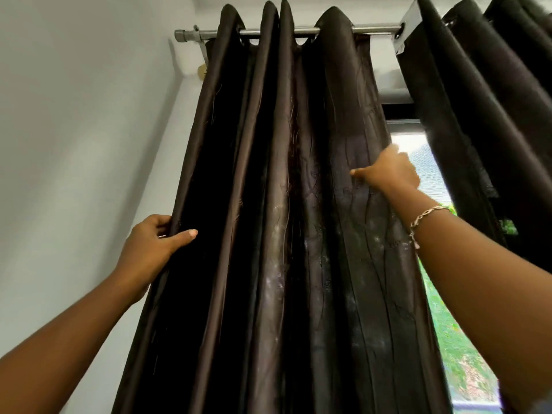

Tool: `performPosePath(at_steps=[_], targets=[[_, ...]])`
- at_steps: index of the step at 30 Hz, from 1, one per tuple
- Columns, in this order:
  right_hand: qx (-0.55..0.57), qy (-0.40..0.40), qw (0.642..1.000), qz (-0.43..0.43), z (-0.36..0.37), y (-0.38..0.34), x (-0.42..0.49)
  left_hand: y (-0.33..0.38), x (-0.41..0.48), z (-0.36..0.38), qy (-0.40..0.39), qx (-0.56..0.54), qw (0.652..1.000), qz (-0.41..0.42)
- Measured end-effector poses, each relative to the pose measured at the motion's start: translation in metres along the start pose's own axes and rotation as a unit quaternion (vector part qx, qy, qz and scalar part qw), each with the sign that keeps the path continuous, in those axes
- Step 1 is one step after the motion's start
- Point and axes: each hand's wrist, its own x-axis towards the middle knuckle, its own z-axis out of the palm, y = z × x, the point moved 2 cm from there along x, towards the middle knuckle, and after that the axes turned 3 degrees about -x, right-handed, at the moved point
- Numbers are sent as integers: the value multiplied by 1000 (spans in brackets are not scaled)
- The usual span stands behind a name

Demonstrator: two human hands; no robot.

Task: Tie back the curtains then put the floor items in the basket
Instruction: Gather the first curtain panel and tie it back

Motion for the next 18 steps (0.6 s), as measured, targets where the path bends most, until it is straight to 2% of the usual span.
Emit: performPosePath(at_steps=[3,7,12,15,18], targets=[[-35,-70,997,1,1,10,3,0,4,3,4,-1,1000,-7],[-94,-39,994,-49,16,-9,-10,-4,5,-2,18,6,1000,-20],[-108,-28,984,-141,51,-70,-35,-11,5,-19,3,-10,1000,-25],[-80,-37,982,-165,71,-109,-45,-14,5,-34,-6,-12,1000,-19],[-58,-81,973,-208,92,-152,-55,-13,7,-50,-6,-6,1000,-7]])
